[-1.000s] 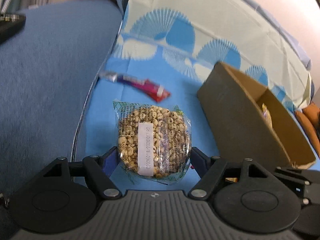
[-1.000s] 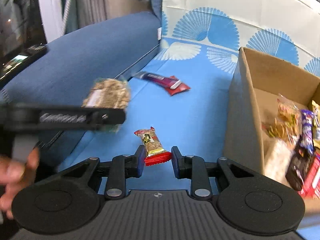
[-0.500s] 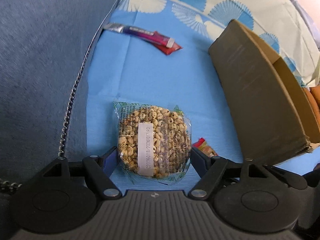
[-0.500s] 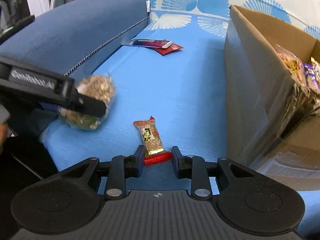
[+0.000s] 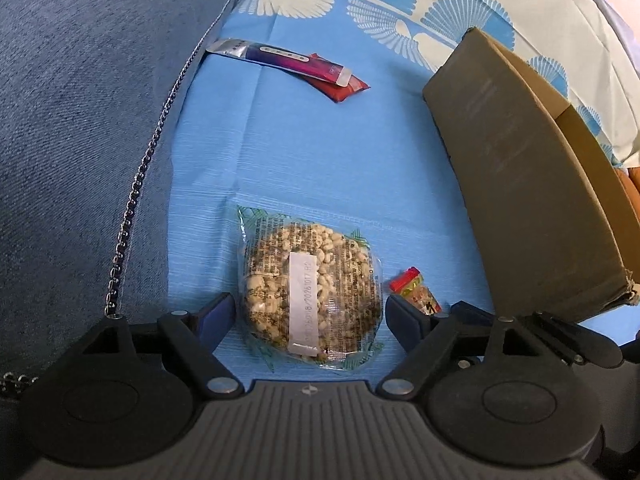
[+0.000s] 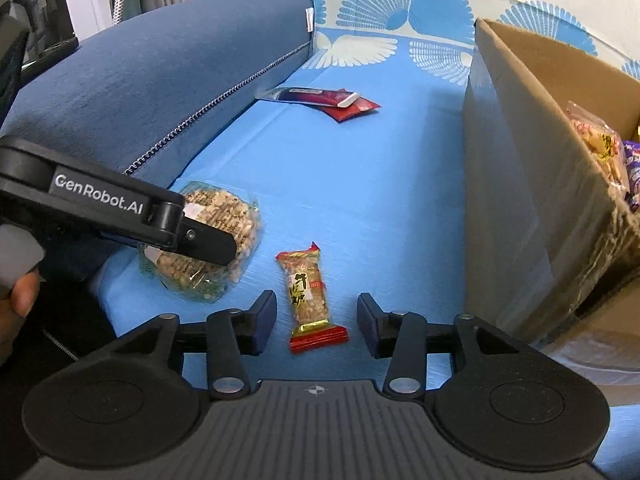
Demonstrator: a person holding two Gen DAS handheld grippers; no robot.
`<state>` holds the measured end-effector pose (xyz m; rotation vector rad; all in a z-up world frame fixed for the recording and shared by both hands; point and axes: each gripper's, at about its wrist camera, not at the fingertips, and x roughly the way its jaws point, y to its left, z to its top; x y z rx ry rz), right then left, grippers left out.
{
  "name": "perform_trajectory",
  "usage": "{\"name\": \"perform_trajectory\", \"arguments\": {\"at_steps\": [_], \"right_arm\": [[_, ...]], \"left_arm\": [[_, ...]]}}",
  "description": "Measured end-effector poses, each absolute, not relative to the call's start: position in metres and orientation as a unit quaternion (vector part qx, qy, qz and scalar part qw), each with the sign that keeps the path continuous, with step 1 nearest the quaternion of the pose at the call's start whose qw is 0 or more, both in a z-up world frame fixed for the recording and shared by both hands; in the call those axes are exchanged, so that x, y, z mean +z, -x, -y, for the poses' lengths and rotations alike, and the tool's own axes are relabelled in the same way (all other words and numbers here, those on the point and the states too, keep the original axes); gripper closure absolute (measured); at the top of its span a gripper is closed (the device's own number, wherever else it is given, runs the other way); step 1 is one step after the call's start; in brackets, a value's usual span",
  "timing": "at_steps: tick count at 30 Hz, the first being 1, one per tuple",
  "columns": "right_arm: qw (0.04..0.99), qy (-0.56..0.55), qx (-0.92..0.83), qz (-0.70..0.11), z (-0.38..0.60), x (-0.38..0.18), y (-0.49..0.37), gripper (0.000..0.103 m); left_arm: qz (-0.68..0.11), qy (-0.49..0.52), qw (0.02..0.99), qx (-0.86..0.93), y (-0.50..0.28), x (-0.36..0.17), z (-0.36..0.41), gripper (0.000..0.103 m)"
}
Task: Organize snacks
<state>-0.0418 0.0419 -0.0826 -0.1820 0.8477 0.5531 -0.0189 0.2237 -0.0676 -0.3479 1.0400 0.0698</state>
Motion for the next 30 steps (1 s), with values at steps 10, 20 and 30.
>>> {"name": "perform_trajectory", "arguments": {"at_steps": [10, 20, 30], "right_arm": [[0.87, 0.105, 0.272, -0.397, -0.045, -0.084, 0.043, 0.059], [0.878, 0.12, 0.279, -0.37, -0.043, -0.077, 0.05, 0.083], [0.873, 0.118, 0.266, -0.392, -0.041, -0.084, 0.043, 0.074]], "left_arm": [[-0.499, 0.14, 0.854, 0.037, 0.016, -0.069, -0.216, 0.015], [-0.502, 0.132, 0.854, 0.038, 0.013, -0.07, -0.214, 0.015], [-0.504, 0.125, 0.854, 0.038, 0.013, -0.071, -0.213, 0.015]]}}
